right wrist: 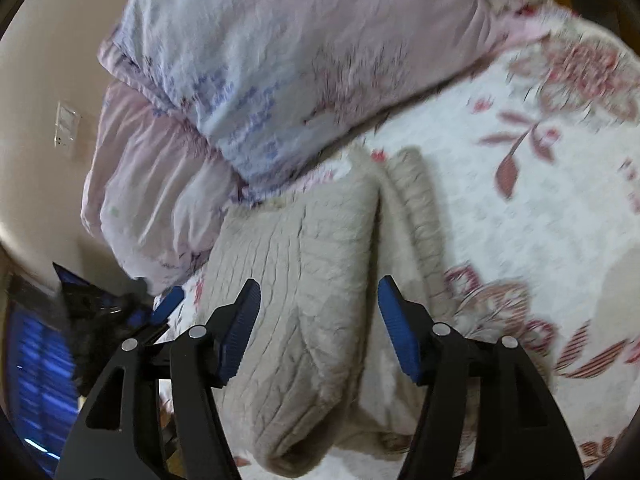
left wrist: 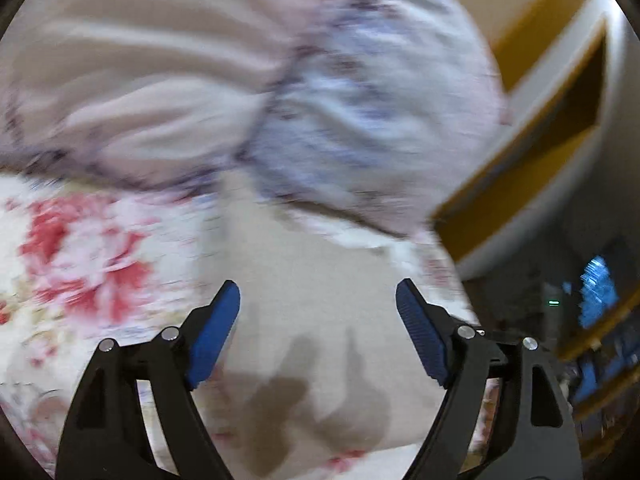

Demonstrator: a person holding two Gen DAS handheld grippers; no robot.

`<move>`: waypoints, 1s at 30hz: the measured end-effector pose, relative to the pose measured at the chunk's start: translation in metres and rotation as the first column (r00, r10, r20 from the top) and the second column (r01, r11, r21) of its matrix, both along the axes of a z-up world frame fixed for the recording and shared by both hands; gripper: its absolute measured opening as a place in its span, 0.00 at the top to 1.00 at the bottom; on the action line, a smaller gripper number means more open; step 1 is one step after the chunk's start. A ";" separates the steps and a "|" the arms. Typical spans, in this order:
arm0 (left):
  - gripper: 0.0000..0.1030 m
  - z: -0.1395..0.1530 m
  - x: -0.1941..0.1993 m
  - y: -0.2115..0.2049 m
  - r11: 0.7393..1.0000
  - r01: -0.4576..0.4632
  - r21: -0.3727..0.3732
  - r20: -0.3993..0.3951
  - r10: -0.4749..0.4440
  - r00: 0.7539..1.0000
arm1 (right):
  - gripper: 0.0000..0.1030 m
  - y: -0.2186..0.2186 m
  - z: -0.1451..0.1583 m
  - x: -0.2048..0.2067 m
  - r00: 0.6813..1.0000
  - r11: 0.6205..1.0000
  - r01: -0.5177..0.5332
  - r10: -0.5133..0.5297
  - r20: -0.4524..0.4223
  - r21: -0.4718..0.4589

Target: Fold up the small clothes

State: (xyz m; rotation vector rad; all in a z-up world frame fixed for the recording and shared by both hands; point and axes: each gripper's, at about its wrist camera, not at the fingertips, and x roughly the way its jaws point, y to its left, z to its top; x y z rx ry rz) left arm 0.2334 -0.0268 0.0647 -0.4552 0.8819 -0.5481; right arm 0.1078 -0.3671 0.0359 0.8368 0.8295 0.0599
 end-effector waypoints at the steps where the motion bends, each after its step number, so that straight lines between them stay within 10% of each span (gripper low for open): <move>1: 0.22 -0.008 0.003 0.004 1.000 -0.010 0.003 -0.033 0.010 0.999 | 0.39 0.003 -0.003 0.003 1.000 1.000 -0.009 0.009 -0.027 -0.005; 13: 0.26 -0.059 0.011 0.001 0.990 0.084 -0.115 -0.186 -0.105 0.977 | 0.56 -0.002 -0.035 0.036 0.999 0.994 -0.002 0.006 -0.039 0.108; 16: 0.24 -0.061 0.014 0.001 0.987 0.081 -0.142 -0.195 -0.108 0.975 | 0.79 -0.007 -0.035 0.049 1.000 0.996 0.011 -0.008 -0.030 0.091; 23: 0.24 -0.060 0.012 0.006 0.983 0.072 -0.166 -0.196 -0.105 0.975 | 0.84 0.035 0.046 0.037 0.977 0.919 0.031 0.054 0.205 -0.393; 30: 0.24 -0.055 0.007 0.000 0.984 0.099 -0.148 -0.171 -0.124 0.977 | 0.86 0.024 0.049 0.028 0.983 0.864 0.090 0.001 0.181 -0.495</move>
